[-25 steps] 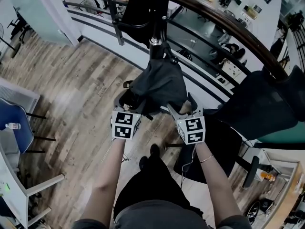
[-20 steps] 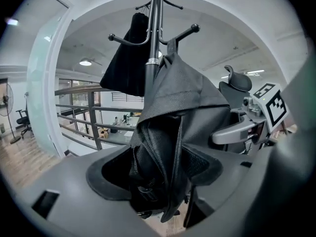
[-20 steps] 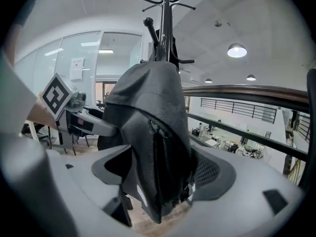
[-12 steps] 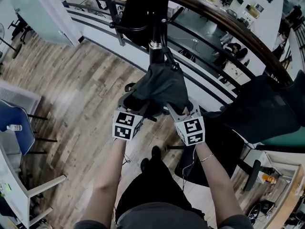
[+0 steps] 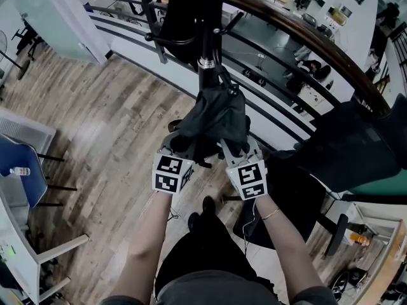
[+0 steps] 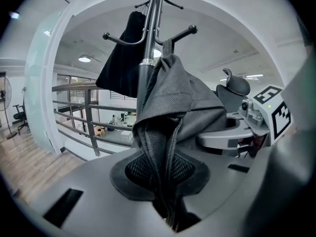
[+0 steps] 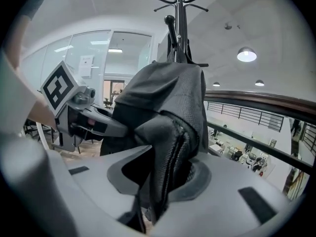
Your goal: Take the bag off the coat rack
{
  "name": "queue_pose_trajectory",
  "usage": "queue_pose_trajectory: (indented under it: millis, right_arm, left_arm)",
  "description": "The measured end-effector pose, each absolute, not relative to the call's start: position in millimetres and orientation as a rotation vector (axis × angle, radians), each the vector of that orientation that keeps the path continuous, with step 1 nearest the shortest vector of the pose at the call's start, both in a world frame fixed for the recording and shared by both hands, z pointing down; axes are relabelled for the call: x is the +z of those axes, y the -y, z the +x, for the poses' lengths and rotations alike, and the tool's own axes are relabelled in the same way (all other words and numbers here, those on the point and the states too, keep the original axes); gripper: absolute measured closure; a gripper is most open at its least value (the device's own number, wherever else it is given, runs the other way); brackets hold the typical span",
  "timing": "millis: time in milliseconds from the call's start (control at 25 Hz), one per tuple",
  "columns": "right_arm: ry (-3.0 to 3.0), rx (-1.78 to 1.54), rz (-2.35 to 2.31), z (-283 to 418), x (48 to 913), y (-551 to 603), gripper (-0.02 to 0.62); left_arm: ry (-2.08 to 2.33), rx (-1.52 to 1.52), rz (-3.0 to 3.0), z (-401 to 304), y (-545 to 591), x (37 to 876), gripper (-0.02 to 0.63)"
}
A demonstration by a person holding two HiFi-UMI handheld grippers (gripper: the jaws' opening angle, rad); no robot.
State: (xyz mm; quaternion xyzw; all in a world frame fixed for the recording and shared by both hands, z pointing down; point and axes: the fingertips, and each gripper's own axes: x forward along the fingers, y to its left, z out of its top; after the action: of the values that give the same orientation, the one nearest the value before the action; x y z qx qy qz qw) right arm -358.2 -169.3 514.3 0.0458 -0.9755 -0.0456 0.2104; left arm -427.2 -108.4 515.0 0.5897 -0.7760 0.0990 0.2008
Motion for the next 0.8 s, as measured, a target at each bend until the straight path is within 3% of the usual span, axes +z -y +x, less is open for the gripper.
queue_pose_trajectory:
  millis: [240, 800]
  right_arm:
    - [2.728, -0.176, 0.109, -352, 502, 158, 0.539]
    - [2.752, -0.3, 0.079, -329, 471, 134, 0.563]
  left_arm:
    - [2.187, 0.257, 1.651, -418, 97, 500, 0.541]
    - [2.227, 0.129, 1.658, -395, 75, 467, 0.549]
